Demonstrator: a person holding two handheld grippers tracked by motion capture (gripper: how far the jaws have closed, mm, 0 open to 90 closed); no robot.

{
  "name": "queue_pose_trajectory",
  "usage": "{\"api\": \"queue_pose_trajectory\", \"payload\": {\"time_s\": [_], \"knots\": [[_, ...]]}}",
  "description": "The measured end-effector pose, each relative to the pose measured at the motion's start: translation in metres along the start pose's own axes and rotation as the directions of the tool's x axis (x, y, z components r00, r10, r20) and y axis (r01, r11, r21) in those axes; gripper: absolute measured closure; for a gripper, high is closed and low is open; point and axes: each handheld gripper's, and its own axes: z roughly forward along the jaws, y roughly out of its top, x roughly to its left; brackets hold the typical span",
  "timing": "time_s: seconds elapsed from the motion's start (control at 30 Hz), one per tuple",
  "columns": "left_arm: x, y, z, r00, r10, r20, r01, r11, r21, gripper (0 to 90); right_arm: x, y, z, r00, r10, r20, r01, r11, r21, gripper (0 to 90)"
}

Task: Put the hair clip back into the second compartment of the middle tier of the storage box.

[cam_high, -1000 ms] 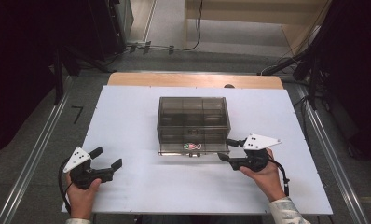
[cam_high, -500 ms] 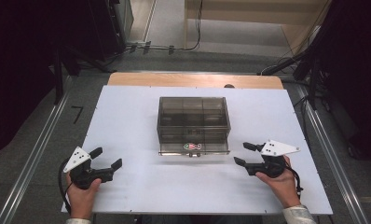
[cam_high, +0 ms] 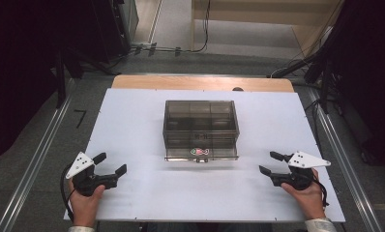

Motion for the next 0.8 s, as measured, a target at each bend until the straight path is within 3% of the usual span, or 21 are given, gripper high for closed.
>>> {"api": "queue_pose_trajectory", "payload": {"time_s": [0.57, 0.8], "knots": [[0.0, 0.0, 0.0, 1.0, -0.001, -0.002, 0.001, 1.0, 0.0, 3.8, -0.024, -0.029, -0.036, 0.9909, 0.061, 0.12, -0.058, 0.998, -0.027, 25.3], [0.0, 0.0, 0.0, 1.0, -0.003, -0.005, 0.003, 1.0, 0.001, 3.8, -0.033, -0.037, -0.044, 0.9756, 0.092, 0.2, -0.084, 0.995, -0.048, 22.6]]}}
